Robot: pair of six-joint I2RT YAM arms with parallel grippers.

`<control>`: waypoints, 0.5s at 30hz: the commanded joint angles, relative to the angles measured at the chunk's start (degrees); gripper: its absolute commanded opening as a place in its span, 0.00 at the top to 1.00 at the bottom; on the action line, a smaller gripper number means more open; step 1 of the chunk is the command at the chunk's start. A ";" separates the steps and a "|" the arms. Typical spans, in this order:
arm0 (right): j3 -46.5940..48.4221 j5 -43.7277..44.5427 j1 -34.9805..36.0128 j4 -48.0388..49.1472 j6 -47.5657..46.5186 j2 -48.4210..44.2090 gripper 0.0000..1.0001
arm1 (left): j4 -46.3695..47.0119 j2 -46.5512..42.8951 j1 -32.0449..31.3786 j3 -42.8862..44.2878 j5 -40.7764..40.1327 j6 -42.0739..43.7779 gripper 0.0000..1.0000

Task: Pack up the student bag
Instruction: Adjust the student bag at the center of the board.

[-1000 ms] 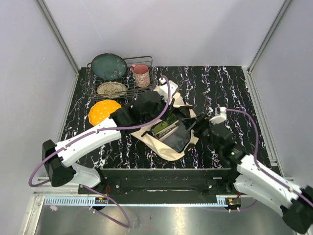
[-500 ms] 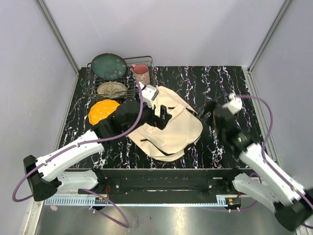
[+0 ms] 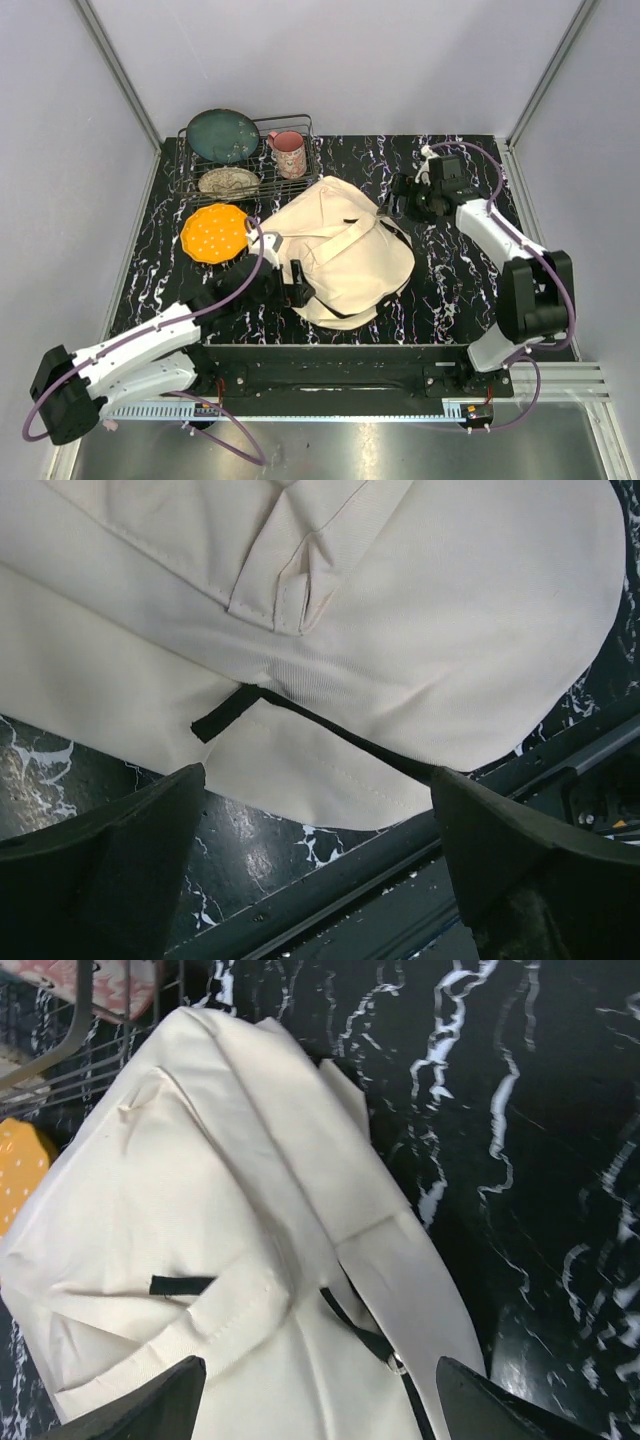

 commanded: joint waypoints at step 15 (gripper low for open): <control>14.67 -25.79 -4.78 11.68 1.62 27.42 0.05 | 29.10 -0.69 10.82 -16.02 16.93 -11.03 0.01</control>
